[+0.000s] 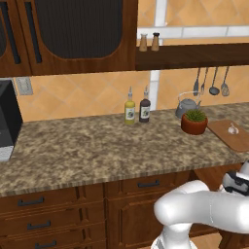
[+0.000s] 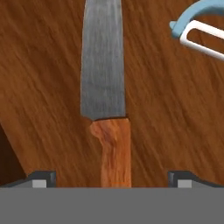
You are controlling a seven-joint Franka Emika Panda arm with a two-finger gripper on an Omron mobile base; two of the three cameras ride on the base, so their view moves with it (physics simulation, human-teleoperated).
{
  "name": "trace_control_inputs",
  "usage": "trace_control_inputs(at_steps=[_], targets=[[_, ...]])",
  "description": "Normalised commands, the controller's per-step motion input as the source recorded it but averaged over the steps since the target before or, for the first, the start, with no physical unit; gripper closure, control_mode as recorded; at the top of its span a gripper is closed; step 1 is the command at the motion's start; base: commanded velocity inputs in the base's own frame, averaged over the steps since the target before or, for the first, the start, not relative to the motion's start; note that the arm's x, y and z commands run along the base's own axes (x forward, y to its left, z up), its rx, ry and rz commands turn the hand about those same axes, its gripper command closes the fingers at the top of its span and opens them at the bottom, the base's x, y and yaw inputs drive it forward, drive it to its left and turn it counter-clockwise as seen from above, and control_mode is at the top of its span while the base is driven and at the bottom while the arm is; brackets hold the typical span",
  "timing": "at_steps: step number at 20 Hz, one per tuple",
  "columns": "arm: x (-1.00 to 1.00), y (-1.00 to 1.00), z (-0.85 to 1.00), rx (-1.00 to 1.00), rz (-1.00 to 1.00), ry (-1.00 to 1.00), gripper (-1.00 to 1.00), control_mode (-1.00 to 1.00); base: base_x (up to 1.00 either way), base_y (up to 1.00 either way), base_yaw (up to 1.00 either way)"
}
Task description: Place the appropriate cutting tool for cutting the garlic skin on the cutting board.
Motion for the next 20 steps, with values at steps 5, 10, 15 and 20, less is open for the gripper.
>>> trace_control_inputs(at_steps=[5, 10, 15, 20], targets=[[0.07, 0.0, -0.23, 0.0, 0.0, 0.0, -1.0, -1.0, 0.0, 0.0, 0.0], [0.06, -0.05, -0.23, 0.0, 0.0, 0.0, -1.0, -1.0, 0.0, 0.0, 0.0], [0.01, -0.17, -0.14, 0.0, 0.0, 0.0, -1.0, -1.0, 0.0, 0.0, 0.0], [-0.01, 0.0, -0.25, 0.0, 0.0, 0.0, 1.0, -1.0, 0.0, 0.0, 0.0]])
